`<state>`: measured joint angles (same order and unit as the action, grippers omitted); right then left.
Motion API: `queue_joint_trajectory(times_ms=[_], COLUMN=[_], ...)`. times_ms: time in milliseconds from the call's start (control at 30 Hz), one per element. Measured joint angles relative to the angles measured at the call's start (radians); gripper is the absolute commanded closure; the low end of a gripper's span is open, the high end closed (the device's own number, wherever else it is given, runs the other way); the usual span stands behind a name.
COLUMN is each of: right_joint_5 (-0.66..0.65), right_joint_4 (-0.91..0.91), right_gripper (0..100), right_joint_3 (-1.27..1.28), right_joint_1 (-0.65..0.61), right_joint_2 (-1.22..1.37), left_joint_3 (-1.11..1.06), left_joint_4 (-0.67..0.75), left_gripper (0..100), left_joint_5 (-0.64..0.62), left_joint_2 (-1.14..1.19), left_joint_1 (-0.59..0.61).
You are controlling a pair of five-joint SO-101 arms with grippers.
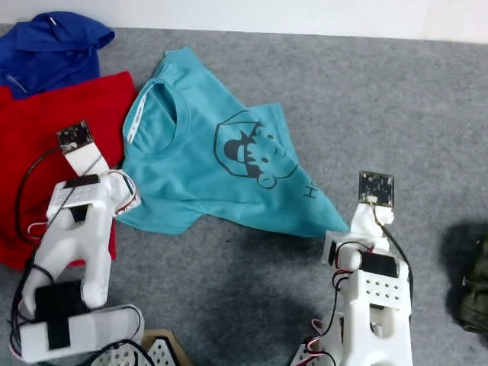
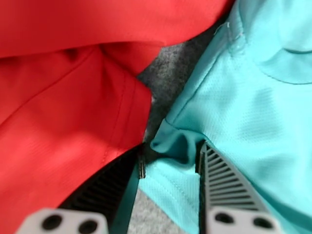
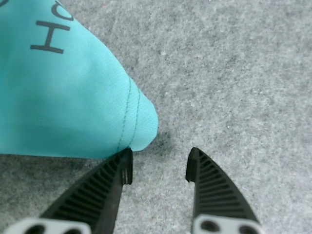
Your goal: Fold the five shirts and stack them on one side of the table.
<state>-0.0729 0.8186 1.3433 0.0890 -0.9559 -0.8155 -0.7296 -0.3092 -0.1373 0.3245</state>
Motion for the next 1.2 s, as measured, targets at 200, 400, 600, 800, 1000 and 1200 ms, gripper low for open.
queue_joint_trajectory(times_ms=[200,400,600,800,1000,1200], right_joint_5=[0.000,0.000,0.000,0.000,0.000,0.000], right_joint_4=[0.000,0.000,0.000,0.000,0.000,0.000], right_gripper=[81.1,81.1,81.1,81.1,81.1,81.1], right_joint_3=[0.000,0.000,0.000,0.000,0.000,0.000], right_joint_1=[-0.026,-0.028,-0.028,-0.028,-0.028,-0.028], right_joint_2=[0.000,0.000,0.000,0.000,0.000,0.000], left_joint_3=[0.055,0.063,0.063,0.063,0.046,-0.023], left_joint_4=[-0.038,-0.120,-0.216,-0.321,-0.356,-0.245], left_gripper=[80,80,80,80,80,80], left_joint_5=[0.002,0.000,0.000,0.002,0.015,0.167], left_joint_2=[0.026,-0.046,-0.123,-0.184,-0.192,-0.192], left_joint_1=[0.002,0.002,0.002,0.002,-0.006,-0.006])
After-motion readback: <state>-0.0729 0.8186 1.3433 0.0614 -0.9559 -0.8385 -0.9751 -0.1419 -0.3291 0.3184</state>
